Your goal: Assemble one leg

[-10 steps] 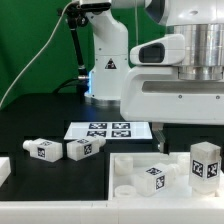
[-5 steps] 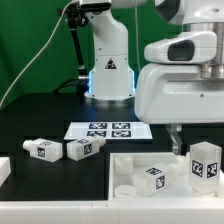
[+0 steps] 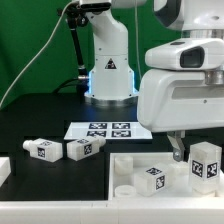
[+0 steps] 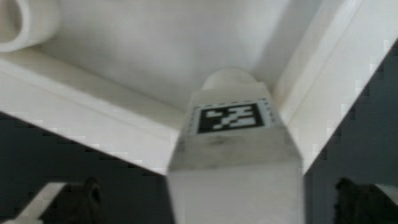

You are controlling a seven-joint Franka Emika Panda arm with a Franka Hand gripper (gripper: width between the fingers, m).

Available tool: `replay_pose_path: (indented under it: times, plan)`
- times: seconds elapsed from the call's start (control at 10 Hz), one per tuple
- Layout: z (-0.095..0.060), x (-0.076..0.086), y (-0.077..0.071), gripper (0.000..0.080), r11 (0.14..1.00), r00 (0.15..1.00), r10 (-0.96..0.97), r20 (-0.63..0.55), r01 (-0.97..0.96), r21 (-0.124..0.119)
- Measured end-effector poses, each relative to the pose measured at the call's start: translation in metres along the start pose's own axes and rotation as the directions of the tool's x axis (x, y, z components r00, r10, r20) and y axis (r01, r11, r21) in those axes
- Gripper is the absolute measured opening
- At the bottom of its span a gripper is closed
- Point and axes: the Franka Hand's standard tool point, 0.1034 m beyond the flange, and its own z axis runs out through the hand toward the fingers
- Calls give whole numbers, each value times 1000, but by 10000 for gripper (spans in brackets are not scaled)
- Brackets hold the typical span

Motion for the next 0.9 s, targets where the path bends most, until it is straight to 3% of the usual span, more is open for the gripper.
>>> replay_pose_path:
  times: [0.1,0.2,0.3,0.4,0.5,0.7,0.9]
  plan:
    - [1,0,-2,648,1000,1000,3,2,-3,1]
    - [1,0,-3,508,1000,1000,5,1,-5,3]
    - [1,1,-3,508,1000,1000,6,1,-6,3]
    - [1,0,-2,370,1000,1000,21,1,-21,3]
    - [1,0,-2,284,999,999,41,2,-41,3]
    - [1,0,-3,284,997,997,80,2,-80,5]
    - [1,0,-3,284,970,970,242,3,-242,5]
